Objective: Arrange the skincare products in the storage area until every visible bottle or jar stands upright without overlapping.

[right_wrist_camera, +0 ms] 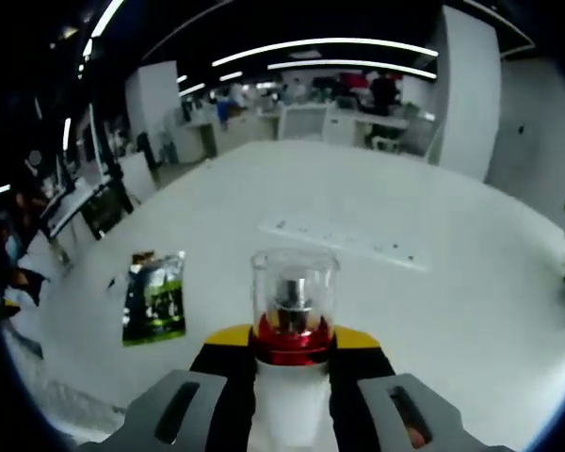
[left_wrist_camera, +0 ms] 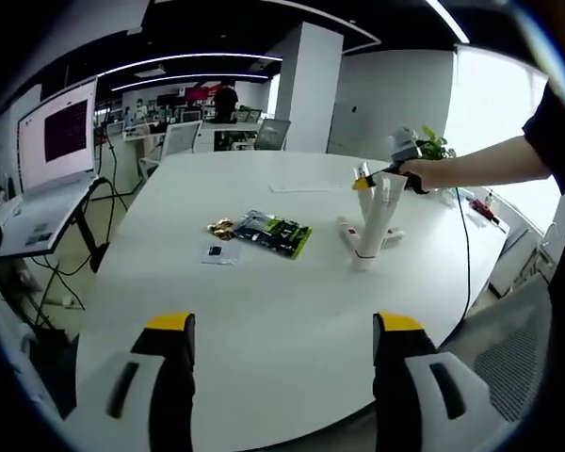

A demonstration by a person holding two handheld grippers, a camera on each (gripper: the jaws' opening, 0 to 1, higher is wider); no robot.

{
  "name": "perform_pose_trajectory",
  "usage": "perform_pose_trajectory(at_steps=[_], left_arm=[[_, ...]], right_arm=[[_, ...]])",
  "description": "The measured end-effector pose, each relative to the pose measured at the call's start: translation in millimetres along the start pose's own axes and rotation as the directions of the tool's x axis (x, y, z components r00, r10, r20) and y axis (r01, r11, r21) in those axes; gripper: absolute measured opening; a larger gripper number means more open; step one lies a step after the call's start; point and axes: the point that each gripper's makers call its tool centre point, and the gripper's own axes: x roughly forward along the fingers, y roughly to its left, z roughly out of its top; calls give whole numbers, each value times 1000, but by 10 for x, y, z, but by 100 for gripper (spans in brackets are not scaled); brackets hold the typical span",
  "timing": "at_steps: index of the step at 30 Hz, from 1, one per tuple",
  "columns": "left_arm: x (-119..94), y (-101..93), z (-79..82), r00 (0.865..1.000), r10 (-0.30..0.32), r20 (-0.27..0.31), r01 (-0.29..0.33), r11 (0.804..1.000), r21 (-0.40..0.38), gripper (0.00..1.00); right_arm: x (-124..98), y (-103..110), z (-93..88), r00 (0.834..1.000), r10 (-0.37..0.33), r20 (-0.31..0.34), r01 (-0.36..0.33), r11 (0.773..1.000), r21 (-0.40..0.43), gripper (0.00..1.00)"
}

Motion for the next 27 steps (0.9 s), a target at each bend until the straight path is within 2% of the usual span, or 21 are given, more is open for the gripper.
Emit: perform_pose_trajectory(at_steps=[9, 14, 16, 21, 27], left_arm=[[-33, -65, 75, 1000, -20, 15, 20, 1000, 24, 72], [-73, -153, 175, 998, -47, 39, 44, 997, 59, 72], [-86, -194, 236, 996, -61, 66, 58, 997, 54, 73], [-89, -298, 293, 990, -106, 88, 104, 994, 24, 72], [-77, -468, 259, 987, -154, 35, 150, 983, 107, 75]], right_arm=[[-269, 17, 98, 999, 11, 51, -11, 1000, -5, 21], [-534, 3, 146, 996, 16, 85, -14, 1000, -25, 21], [-651, -8, 154, 995, 15, 98, -12, 999, -31, 21], [-922, 1, 160, 990, 33, 139, -28, 999, -37, 21], [-1162, 76, 98, 985, 58, 161, -50, 997, -54, 21]])
